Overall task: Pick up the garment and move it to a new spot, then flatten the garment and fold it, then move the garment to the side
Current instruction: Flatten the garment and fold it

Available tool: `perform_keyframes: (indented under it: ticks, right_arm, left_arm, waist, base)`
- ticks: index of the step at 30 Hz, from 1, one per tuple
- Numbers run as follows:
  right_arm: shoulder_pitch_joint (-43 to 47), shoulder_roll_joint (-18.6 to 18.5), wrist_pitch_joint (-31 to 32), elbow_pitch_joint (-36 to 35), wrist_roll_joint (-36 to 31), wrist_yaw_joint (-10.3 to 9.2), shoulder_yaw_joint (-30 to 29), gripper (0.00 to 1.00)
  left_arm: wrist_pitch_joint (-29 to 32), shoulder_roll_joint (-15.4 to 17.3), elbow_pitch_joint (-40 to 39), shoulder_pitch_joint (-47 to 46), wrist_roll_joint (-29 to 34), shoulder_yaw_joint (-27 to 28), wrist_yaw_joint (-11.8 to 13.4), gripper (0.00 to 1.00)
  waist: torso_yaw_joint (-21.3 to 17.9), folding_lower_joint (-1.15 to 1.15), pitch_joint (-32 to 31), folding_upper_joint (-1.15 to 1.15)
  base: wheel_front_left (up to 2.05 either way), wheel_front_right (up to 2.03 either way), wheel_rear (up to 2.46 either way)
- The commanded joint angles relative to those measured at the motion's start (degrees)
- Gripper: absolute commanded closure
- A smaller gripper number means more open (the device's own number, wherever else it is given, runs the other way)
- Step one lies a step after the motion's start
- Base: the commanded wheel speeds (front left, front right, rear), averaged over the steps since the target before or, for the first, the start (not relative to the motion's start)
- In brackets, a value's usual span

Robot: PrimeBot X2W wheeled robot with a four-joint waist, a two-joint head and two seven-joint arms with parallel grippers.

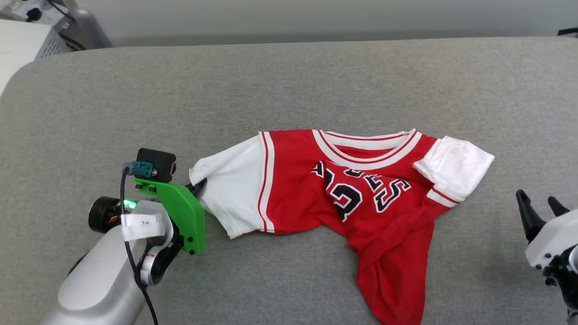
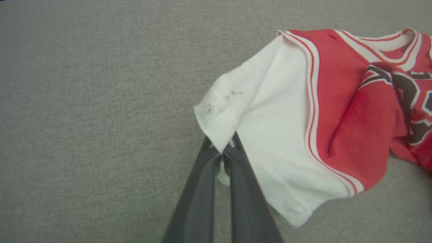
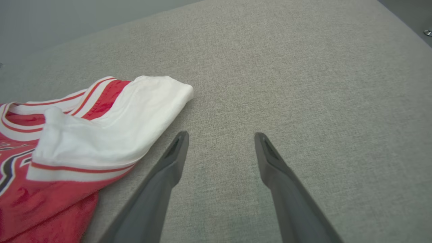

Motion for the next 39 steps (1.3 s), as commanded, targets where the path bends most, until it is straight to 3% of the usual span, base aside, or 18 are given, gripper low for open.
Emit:
perform_keyframes:
  ticks: [1,12,23,24,25,26,39]
  right_arm:
    - [-2.6,-1.34,1.76,1.53,1.2,-0.02,0.56,0.0]
    - [-18.25,-8.89,18.31,14.62,3.41,-0.02,10.05,0.0]
    - [-21.8,-10.06,27.92,24.34,5.97,-0.02,16.88,0.0]
    - [-21.73,-10.11,28.5,24.6,6.49,-0.02,17.67,0.31]
    - [-21.73,-10.19,28.79,24.71,7.1,-0.02,18.27,0.7]
    - [-21.84,-10.35,28.86,24.83,7.63,-0.02,18.61,0.98]
    - [-27.14,-16.91,25.88,17.62,12.4,-0.02,22.52,1.0]
  left_arm:
    - [0.31,0.54,-1.62,0.88,-0.25,0.17,0.71,1.0]
    - [0.92,0.45,-8.4,-0.71,1.02,-0.94,1.34,1.0]
    - [-0.31,-0.44,-7.69,-2.44,1.1,-1.28,0.56,1.0]
    - [-0.43,-0.48,-7.47,-2.47,1.04,-1.28,0.51,1.0]
    - [-0.52,-0.59,-7.24,-2.45,0.85,-1.22,0.5,1.0]
    - [-0.46,-0.7,-7.01,-2.36,0.52,-1.13,0.46,1.0]
    - [-1.8,2.14,-5.15,-4.94,-1.46,2.33,-0.35,1.0]
  waist:
    - [2.13,0.0,-0.35,0.0]
    - [5.65,0.0,4.49,0.0]
    - [7.17,0.0,7.77,0.0]
    - [7.2,0.0,7.82,0.0]
    - [7.21,0.0,7.77,0.0]
    - [7.21,0.0,7.68,0.0]
    - [4.39,0.0,-2.18,0.0]
  base:
    - [0.0,0.0,0.0]
    - [0.0,0.0,0.0]
    - [0.0,0.0,0.0]
    - [0.0,0.0,0.0]
    - [0.0,0.0,0.0]
    - [0.0,0.0,0.0]
    - [0.0,0.0,0.0]
